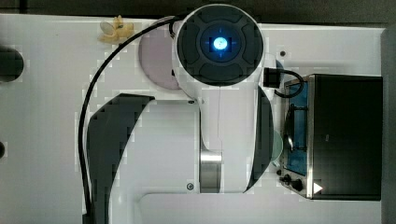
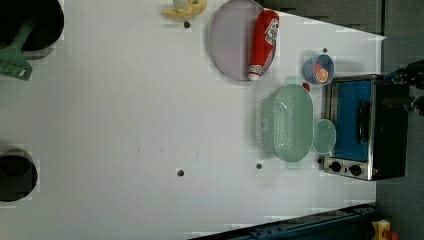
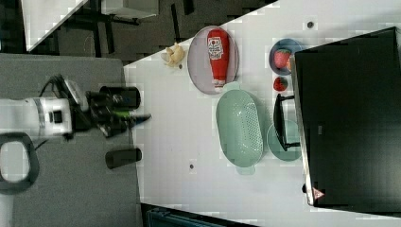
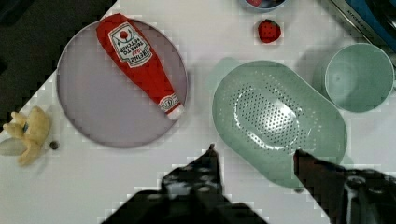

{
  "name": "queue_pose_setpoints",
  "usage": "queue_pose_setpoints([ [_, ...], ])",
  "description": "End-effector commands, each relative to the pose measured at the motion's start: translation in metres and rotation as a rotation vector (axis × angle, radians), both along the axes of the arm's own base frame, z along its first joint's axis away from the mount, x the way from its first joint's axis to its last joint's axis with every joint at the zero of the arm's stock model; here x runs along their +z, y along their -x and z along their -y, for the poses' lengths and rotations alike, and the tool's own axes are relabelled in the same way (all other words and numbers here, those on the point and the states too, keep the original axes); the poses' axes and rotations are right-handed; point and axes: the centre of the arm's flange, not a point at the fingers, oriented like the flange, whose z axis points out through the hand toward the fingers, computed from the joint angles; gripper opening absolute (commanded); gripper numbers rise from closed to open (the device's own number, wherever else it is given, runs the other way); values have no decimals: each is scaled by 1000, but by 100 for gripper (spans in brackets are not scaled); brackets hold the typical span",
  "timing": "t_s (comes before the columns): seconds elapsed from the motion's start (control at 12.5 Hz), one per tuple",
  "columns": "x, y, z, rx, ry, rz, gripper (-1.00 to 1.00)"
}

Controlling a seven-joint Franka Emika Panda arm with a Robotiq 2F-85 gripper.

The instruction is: Drag strainer right to left.

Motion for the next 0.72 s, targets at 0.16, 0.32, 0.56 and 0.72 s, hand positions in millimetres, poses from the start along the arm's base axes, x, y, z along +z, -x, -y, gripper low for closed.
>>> queue_pose_setpoints([
  [0.16, 93, 178, 48, -38, -4, 36, 81],
  [0.32, 86, 178, 47, -37, -5, 23, 100],
  [0.56, 41, 172, 45, -40, -7, -55, 100],
  [0.72, -6, 158, 42, -53, -5, -71, 100],
])
